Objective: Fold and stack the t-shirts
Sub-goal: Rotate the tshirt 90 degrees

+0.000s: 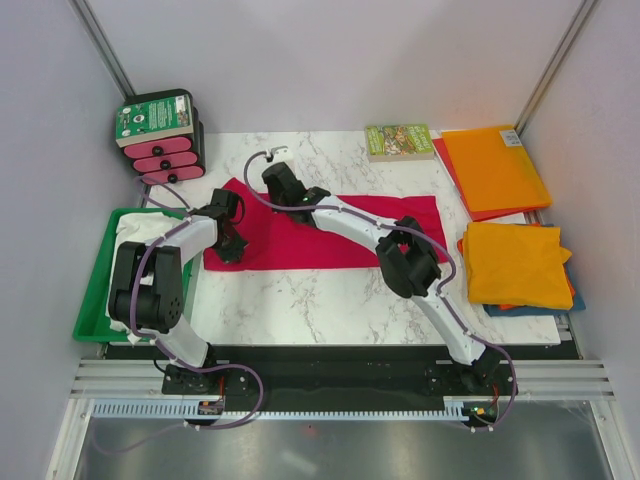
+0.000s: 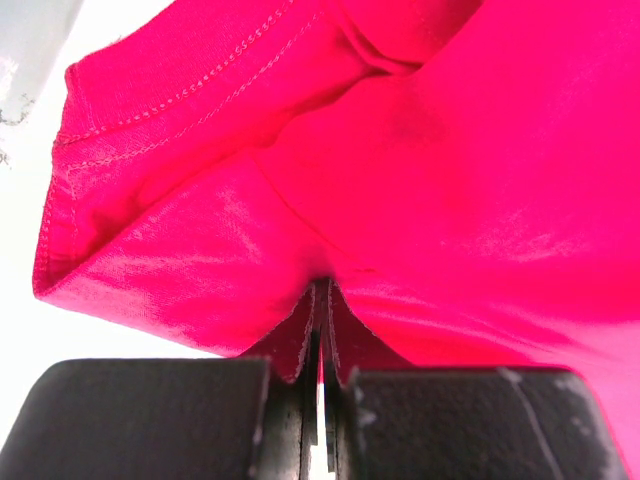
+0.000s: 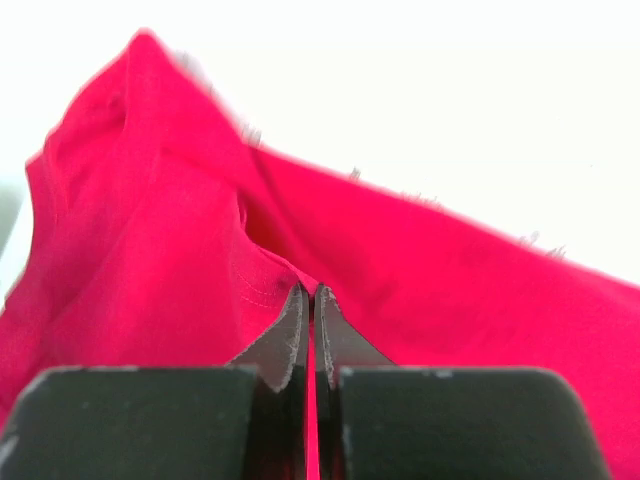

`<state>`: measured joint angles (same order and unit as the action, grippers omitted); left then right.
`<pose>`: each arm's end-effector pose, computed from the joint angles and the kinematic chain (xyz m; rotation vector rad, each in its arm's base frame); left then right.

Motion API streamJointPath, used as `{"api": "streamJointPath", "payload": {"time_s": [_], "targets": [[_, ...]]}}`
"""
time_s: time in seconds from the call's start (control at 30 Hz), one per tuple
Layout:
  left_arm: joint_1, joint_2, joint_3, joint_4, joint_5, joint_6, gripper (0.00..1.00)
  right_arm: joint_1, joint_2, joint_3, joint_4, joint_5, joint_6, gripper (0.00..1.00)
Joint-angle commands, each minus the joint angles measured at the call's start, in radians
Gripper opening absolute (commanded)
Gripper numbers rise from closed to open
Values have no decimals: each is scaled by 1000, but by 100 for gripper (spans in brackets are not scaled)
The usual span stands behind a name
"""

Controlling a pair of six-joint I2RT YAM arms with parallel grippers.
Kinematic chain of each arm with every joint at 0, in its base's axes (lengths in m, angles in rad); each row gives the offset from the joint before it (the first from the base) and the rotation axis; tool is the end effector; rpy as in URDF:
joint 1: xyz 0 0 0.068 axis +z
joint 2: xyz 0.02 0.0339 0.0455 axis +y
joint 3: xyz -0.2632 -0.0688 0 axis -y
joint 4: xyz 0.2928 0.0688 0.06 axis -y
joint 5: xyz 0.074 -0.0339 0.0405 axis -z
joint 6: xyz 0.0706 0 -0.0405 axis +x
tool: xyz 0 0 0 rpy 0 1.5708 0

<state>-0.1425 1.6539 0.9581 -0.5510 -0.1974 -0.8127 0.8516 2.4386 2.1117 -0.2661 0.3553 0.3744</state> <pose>0.3491 -0.0361 0.0984 -0.9513 2.5958 0.0354 0.4359 0.4605 0.1681 -0.3059 2.1192 0.3393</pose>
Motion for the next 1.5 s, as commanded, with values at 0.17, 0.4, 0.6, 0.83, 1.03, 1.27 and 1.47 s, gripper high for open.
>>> {"api": "streamJointPath", "payload": {"time_s": [0.17,0.4,0.6,0.83,1.03,1.27,1.47], "targets": [[-5,9,-7,-7,18,-13,2,-31,60,122,-27,125,-22,83],[-5,-3,-4,-12,12,-6,5,-31,-97,-114,-16,280,-63,97],[-5,-68,-5,-15,32,23,14,-112,-299,-354,45,306,-10,0],[-28,-184,-16,-18,41,41,39,-305,-317,-351,-80,330,55,0],[-106,-210,-59,-21,98,0,31,-388,-224,-286,-162,318,58,0],[-252,-160,-111,-40,70,-110,29,-418,-128,-220,-240,284,98,0],[-259,-25,-72,-50,41,-125,28,-431,-78,-233,-278,235,121,0]]}}
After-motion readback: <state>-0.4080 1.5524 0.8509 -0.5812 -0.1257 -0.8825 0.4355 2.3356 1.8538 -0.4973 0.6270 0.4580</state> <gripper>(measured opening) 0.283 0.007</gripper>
